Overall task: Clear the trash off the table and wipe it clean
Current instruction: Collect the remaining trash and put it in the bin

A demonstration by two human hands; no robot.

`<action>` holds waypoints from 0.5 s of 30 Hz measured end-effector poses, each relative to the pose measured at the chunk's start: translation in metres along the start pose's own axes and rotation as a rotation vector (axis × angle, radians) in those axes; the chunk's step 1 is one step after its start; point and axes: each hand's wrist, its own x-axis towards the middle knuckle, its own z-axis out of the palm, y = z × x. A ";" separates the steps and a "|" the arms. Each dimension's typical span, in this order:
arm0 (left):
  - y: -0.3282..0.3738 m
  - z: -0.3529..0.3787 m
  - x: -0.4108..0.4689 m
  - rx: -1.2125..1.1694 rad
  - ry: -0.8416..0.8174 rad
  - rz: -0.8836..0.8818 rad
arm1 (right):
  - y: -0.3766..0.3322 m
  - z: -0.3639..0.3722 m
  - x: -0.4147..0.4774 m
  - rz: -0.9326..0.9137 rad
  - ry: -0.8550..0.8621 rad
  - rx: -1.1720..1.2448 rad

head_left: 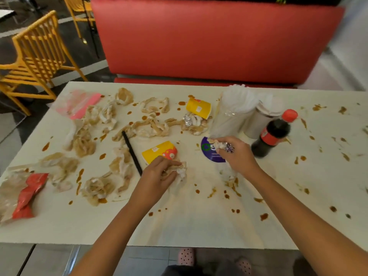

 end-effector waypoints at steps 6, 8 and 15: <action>0.040 0.053 0.033 -0.076 -0.165 0.126 | 0.022 -0.065 -0.046 0.152 0.232 0.151; 0.058 0.077 0.041 -0.097 -0.240 0.176 | 0.034 -0.091 -0.066 0.202 0.310 0.205; 0.140 0.159 0.055 -0.151 -0.448 0.342 | 0.083 -0.180 -0.135 0.360 0.570 0.328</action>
